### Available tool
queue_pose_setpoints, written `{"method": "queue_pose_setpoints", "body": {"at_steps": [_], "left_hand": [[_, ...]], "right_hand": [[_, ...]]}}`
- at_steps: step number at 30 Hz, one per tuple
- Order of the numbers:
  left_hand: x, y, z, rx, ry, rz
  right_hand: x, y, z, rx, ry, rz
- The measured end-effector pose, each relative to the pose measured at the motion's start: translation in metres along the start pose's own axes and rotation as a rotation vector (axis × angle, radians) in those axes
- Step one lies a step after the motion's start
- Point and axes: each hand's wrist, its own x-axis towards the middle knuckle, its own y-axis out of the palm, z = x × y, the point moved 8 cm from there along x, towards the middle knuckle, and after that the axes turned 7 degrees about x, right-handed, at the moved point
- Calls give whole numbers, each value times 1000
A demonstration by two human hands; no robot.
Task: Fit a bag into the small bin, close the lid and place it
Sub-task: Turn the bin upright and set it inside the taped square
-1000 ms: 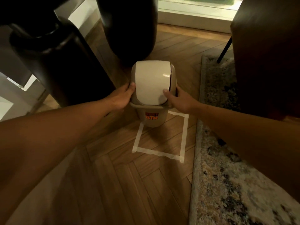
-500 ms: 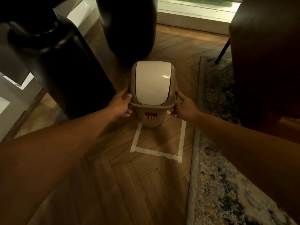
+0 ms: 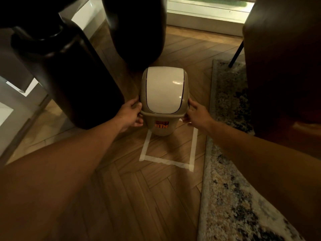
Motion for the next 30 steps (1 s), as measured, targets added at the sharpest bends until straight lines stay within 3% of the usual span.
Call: {"method": "queue_pose_setpoints", "body": {"at_steps": [12, 19, 25, 30], "left_hand": [[-37, 31, 2, 96, -2, 42], [-73, 62, -3, 188, 117, 93], [-92, 69, 4, 279, 157, 78], [-103, 64, 7, 344, 167, 53]], "right_hand": [[-41, -27, -27, -61, -11, -53], [-89, -54, -61, -113, 0, -148], [-118, -69, -81, -66, 39, -113], [-128, -71, -73, -189, -11, -53]]}}
